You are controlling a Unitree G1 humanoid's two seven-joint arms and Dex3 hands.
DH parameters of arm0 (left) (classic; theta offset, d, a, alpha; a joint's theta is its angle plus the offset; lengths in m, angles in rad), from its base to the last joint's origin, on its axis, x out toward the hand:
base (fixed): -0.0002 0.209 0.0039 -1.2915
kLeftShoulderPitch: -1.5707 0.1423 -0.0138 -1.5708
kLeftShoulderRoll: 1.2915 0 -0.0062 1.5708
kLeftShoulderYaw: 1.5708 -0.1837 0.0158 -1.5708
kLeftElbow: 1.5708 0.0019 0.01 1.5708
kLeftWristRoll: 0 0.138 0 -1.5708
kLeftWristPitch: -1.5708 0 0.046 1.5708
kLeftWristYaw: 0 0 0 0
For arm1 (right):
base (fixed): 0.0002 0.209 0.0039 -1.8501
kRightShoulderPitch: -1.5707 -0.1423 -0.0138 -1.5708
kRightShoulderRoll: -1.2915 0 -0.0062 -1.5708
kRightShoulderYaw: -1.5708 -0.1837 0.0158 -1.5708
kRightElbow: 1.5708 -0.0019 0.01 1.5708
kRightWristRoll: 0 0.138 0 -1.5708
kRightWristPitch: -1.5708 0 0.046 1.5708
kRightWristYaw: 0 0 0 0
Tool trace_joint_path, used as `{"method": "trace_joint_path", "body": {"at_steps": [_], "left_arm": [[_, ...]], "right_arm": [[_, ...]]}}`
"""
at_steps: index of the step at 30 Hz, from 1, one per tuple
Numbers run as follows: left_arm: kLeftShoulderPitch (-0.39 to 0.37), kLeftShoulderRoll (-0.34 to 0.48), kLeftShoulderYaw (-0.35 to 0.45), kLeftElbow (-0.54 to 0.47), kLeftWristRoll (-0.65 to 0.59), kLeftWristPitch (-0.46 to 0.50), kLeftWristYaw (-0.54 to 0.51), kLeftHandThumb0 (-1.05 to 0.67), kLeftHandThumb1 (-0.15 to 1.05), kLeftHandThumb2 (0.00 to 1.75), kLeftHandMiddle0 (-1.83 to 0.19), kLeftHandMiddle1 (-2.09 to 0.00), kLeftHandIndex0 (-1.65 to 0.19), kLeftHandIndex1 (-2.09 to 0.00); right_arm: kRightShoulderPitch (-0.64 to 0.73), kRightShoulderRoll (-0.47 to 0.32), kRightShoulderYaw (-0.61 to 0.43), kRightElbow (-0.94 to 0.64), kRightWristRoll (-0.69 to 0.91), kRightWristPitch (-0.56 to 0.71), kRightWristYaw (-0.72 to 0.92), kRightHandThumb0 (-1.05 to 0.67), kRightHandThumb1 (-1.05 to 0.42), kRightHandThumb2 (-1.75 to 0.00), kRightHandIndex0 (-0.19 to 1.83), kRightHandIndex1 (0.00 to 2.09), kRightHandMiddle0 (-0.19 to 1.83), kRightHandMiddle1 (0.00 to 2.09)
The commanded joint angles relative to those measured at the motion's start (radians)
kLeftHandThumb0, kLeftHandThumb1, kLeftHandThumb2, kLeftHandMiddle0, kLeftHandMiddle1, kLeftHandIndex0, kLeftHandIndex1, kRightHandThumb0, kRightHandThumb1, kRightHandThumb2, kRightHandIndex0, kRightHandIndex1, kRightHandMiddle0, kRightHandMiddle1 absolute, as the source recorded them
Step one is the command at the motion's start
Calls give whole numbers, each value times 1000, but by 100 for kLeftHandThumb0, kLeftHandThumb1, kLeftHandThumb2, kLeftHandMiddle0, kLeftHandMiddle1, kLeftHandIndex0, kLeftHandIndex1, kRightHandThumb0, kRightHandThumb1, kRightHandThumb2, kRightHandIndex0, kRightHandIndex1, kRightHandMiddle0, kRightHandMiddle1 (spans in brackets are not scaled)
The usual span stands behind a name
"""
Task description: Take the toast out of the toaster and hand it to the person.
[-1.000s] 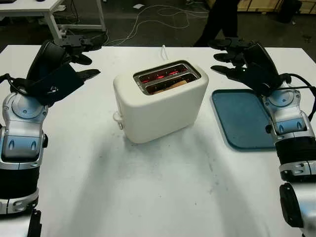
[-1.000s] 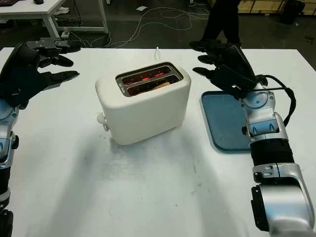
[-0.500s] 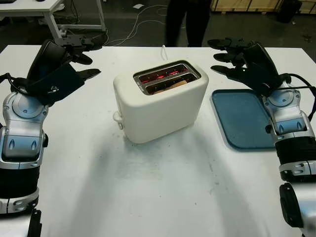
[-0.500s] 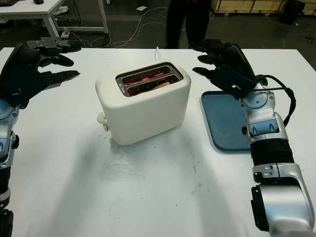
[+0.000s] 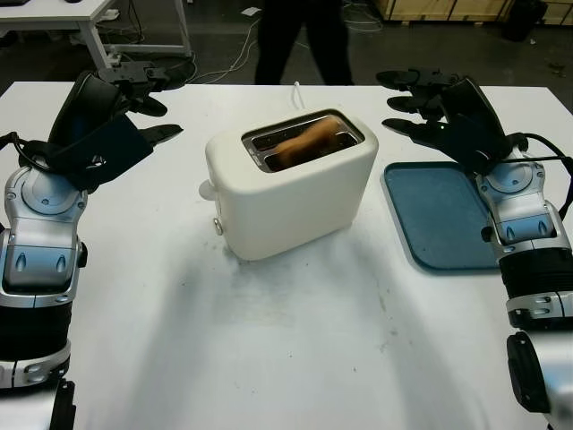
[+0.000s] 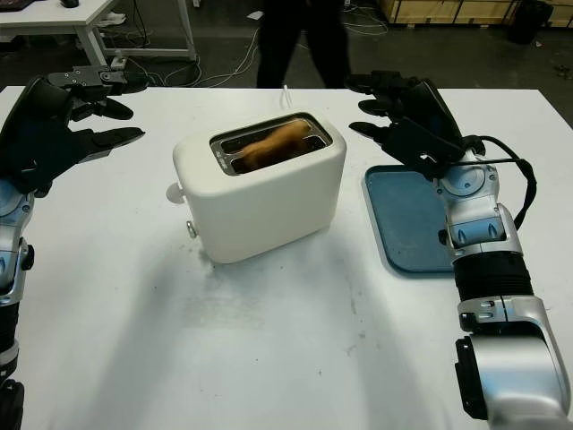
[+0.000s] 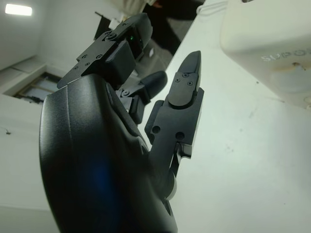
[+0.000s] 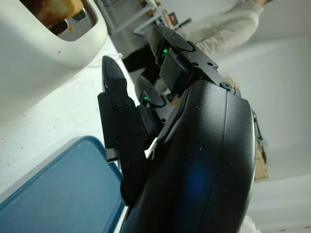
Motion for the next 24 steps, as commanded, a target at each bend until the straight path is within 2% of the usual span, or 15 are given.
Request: {"method": "trace_joint_path", "body": {"at_steps": [1, 8, 12, 14, 17, 21, 24], "left_arm": [[-11, 2, -2, -4, 0, 0, -1, -14, 90, 1, -35, -97, -64, -15], [-12, 5, -2, 2, -2, -6, -5, -15, 90, 1, -36, -96, -64, -16], [-12, 3, -1, -8, -4, 6, -6, -14, 90, 1, -35, -96, -63, -16], [-12, 3, -1, -7, -4, 1, -5, -12, 90, 1, -35, -96, -63, -16], [-11, 4, -1, -5, -2, 3, -5, -11, 91, 1, -35, -96, -63, -16], [-11, 5, -1, -1, 1, -5, -2, -14, 90, 0, -36, -96, -63, -17], [-11, 5, -4, 0, 6, -6, 1, -12, 90, 0, -37, -96, -63, -17]], "right_arm": [[-6, 5, -3, 0, 5, -14, -3, -15, -92, -10, 69, 0, 63, 0], [-22, -7, -15, 10, 19, -31, 10, -17, -90, -5, 69, 1, 63, 0], [-68, -25, -42, 3, 54, -53, 41, -22, -80, 0, 74, 3, 68, 3], [-111, -44, -43, -16, 61, -41, 75, -28, -73, 0, 79, 5, 72, 4], [-181, -65, -29, -20, 60, -60, 138, -25, -66, 0, 84, 8, 76, 6], [-301, -81, 13, 46, 42, -118, 233, -25, -60, 0, 92, 13, 85, 10], [-374, -81, 58, 99, -2, -143, 259, -32, -59, 0, 98, 16, 92, 12]]}}
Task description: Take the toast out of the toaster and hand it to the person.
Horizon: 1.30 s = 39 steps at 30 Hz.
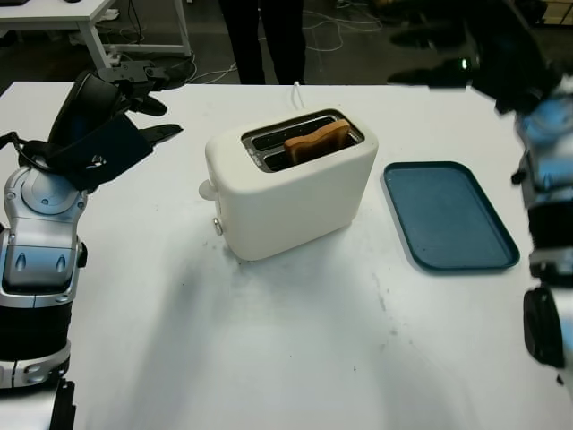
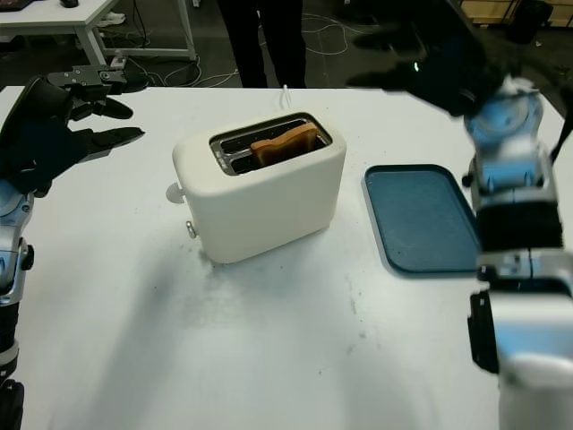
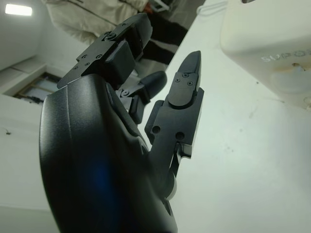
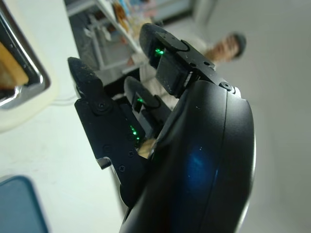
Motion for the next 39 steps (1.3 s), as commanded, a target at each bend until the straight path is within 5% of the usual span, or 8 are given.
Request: {"method": "trace_joint_path", "body": {"at_steps": [1, 6, 16, 20, 26, 39], "left_arm": [[-12, 3, -4, -2, 4, 5, 0, -11, 90, 0, -37, -96, -63, -17], [-11, 4, -2, -3, 2, 6, -1, -14, 90, 0, -37, -95, -63, -17], [-10, 4, 0, -8, -1, 6, -3, -14, 91, 0, -36, -94, -62, -18], [-9, 2, 1, -13, -3, 18, -3, -13, 91, 0, -36, -94, -62, -18], [-6, 1, 4, -1, -9, 5, -4, -12, 91, 1, -35, -93, -61, -18], [-6, 4, 0, -4, 1, 6, -1, -14, 91, 0, -37, -93, -62, -20]], "right_arm": [[-52, -9, 37, 44, -39, -39, 20, -34, -59, 0, 100, 16, 93, 12], [-133, -13, 149, 121, -161, -112, 56, -54, -65, -2, 100, 15, 92, 8], [-186, 28, 260, 111, -267, -87, 124, -44, -66, 0, 111, 20, 99, 8], [-191, 50, 280, 122, -289, -93, 121, -43, -65, 0, 90, 92, 102, 4], [-179, 68, 282, 126, -295, -121, 104, -39, -64, 0, 76, 87, 99, 2], [-174, 79, 332, 180, -355, -173, 62, -42, -66, 0, 81, 77, 99, 1]]}}
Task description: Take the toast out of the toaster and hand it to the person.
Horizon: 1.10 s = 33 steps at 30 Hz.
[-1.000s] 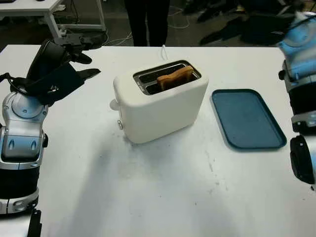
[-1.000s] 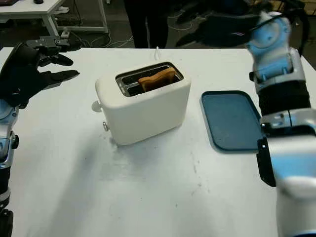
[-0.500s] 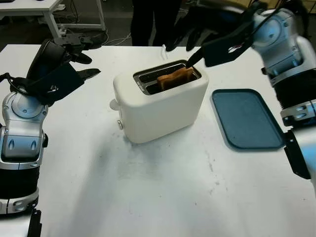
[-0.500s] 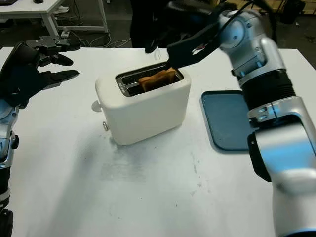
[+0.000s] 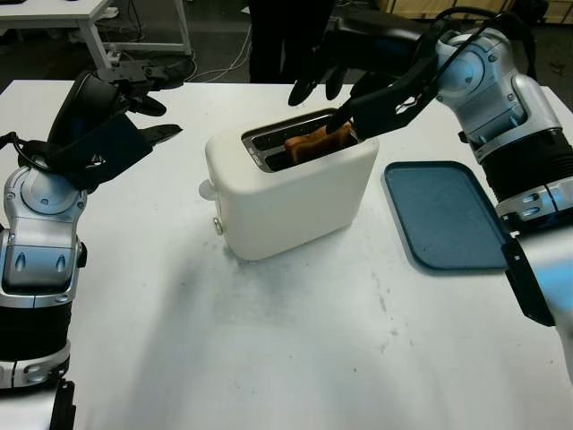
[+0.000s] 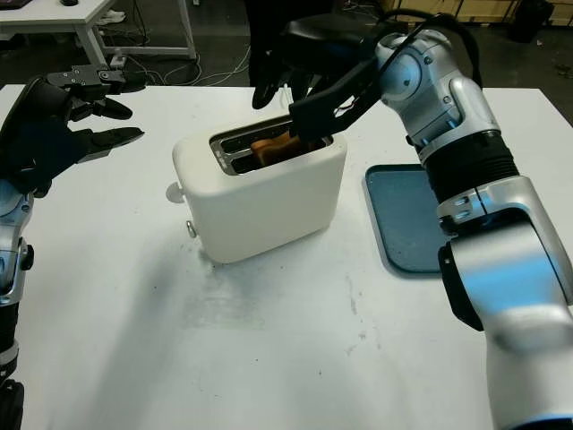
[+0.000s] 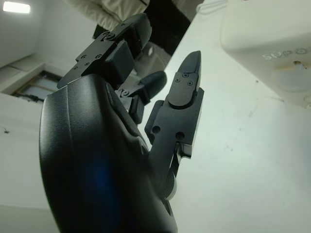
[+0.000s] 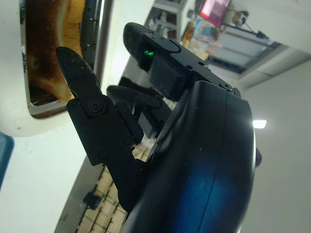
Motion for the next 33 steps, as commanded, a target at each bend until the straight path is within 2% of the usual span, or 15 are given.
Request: {"method": "trace_joint_path", "body": {"at_steps": [1, 6, 12, 14, 17, 23, 33], "left_arm": [[-6, 4, -1, -3, 2, -3, -1, -14, 91, 0, -37, -93, -62, -20], [-6, 2, 3, -3, -6, 0, -3, -13, 91, 0, -36, -93, -61, -20], [-9, 0, 1, -3, -6, 4, -3, -14, 91, 0, -36, -93, -60, -20], [-10, 0, -1, -3, -3, 0, -1, -13, 91, 0, -36, -93, -61, -21], [-10, 2, -4, -3, 1, -2, -1, -13, 91, 0, -37, -94, -61, -22], [-6, 3, -2, -1, 4, -11, 3, -13, 90, 0, -37, -94, -61, -22], [-1, 1, 0, -9, 1, -2, 2, -13, 91, 1, -36, -94, -60, -23]], "right_arm": [[-7, 9, 13, 13, -18, -18, -16, -41, -66, 0, 80, 79, 99, 1], [-2, 13, 27, 30, -36, -16, -33, -40, -66, 0, 79, 90, 98, 0], [5, 12, 38, 36, -46, -1, -21, -39, -66, 0, 75, 91, 94, 0], [6, 12, 43, 36, -51, 5, -17, -38, -66, 0, 69, 88, 93, 0], [11, 12, 50, 42, -58, 3, -19, -38, -67, 0, 71, 88, 94, 0], [21, 8, 66, 55, -66, -23, -26, -36, -68, 0, 76, 73, 98, 2], [48, -1, 105, 54, -108, -42, -33, -37, -72, -1, 84, 70, 109, 7]]}}
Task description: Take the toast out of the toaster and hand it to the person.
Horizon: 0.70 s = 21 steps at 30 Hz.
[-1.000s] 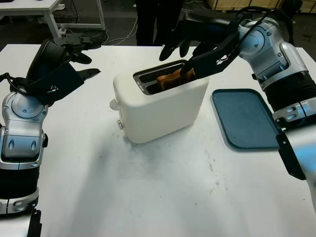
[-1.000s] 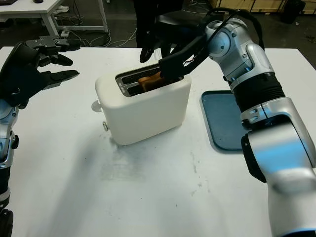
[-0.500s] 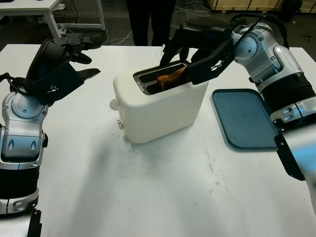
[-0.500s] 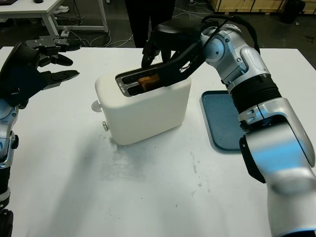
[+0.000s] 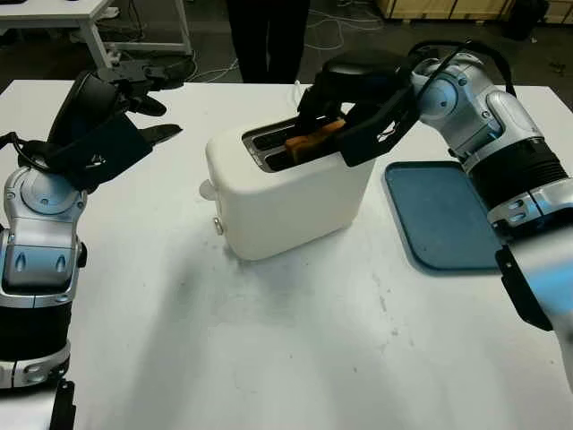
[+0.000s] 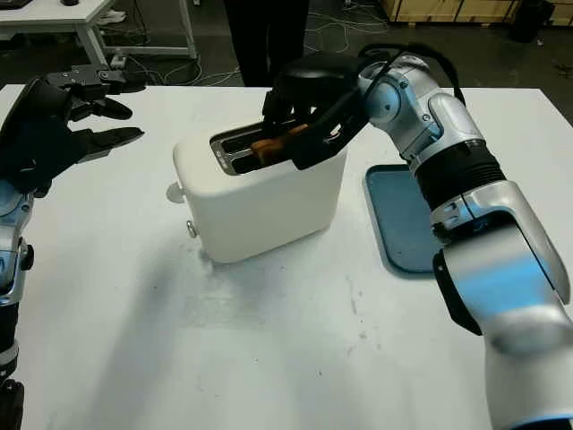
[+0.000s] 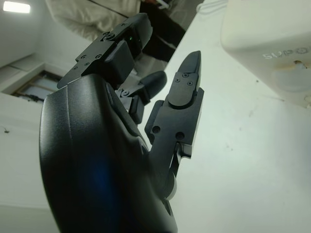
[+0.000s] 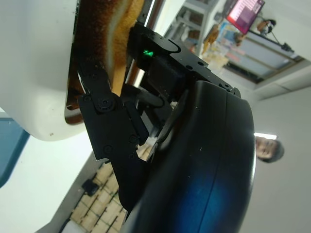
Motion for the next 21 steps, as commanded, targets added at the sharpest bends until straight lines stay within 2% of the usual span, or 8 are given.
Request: {"method": "trace_joint_path", "body": {"at_steps": [1, 3, 10, 11, 14, 15, 18, 21], "left_arm": [[-1, 0, 0, -8, 0, -2, 3, -13, 91, 1, -36, -94, -60, -23], [0, -3, 2, -7, -2, -4, 4, -13, 91, 1, -36, -94, -60, -23], [0, -3, 2, -3, -3, -7, 5, -13, 91, 1, -36, -94, -60, -24], [0, -2, 2, -4, -1, -3, 5, -14, 91, 1, -36, -94, -60, -24], [1, -2, 2, -6, -3, -2, 3, -13, 91, 1, -36, -94, -59, -25], [2, -3, 3, -4, -5, -7, 3, -12, 91, 1, -35, -94, -59, -25], [5, -4, 5, -1, -8, -19, 4, -11, 91, 1, -36, -95, -59, -25], [6, -5, 3, -3, -1, -13, 9, -11, 91, 1, -36, -95, -59, -26]], "right_arm": [[36, -10, 21, 4, -29, -27, -9, -38, -72, -1, 86, 71, 110, 7], [43, -14, 30, -4, -40, -23, -10, -41, -76, -1, 88, 93, 114, 7], [74, -38, 29, -39, -51, -82, -76, -32, -87, -1, 93, 139, 119, 14], [75, -41, 28, -30, -52, -106, -101, -32, -88, -1, 92, 150, 117, 27], [69, -47, 36, 1, -82, -162, -199, -33, -91, -3, 93, 172, 73, 140], [67, -47, 38, 10, -96, -173, -229, -34, -92, -6, 95, 173, 68, 157], [69, -45, 34, 29, -130, -194, -330, -37, -92, -19, 98, 174, 68, 173], [75, -49, 44, 28, -211, -193, -495, -46, -92, -19, 103, 175, 75, 174]]}}
